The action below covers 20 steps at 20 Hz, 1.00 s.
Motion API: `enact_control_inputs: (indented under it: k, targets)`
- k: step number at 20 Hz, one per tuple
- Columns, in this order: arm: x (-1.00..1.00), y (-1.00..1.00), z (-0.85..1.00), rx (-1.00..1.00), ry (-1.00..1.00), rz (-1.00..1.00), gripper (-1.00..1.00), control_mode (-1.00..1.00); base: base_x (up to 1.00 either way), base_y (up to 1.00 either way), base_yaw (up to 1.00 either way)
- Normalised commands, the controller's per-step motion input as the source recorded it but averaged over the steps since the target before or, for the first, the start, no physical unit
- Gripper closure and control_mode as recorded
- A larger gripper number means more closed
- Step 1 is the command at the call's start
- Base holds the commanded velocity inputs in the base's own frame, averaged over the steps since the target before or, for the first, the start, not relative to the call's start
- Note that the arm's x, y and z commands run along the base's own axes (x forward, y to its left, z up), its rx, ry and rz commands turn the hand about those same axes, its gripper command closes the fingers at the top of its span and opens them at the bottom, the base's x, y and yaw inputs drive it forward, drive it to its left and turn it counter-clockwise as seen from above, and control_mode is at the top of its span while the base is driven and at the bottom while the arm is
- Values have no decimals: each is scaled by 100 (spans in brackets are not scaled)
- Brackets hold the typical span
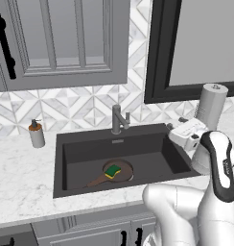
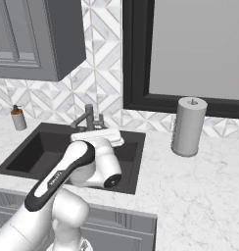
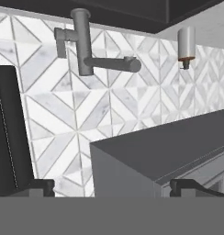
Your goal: Pick the pan and sponge and place them into the sink. Then turn on the water.
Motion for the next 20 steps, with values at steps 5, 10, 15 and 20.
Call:
enact_control_inputs:
  k: [5,10,15,20]
  targets:
    - [32,1,-42,0,-19,0,-100,-100,0,0,0]
    - [24,5,-27,-10,-29,0,-100,-100,0,0,0]
    - [46,29,-4,-23,-20,0,-100,-100,0,0,0]
    - [40,19,-2,-17,-3,0,-100,-100,0,0,0]
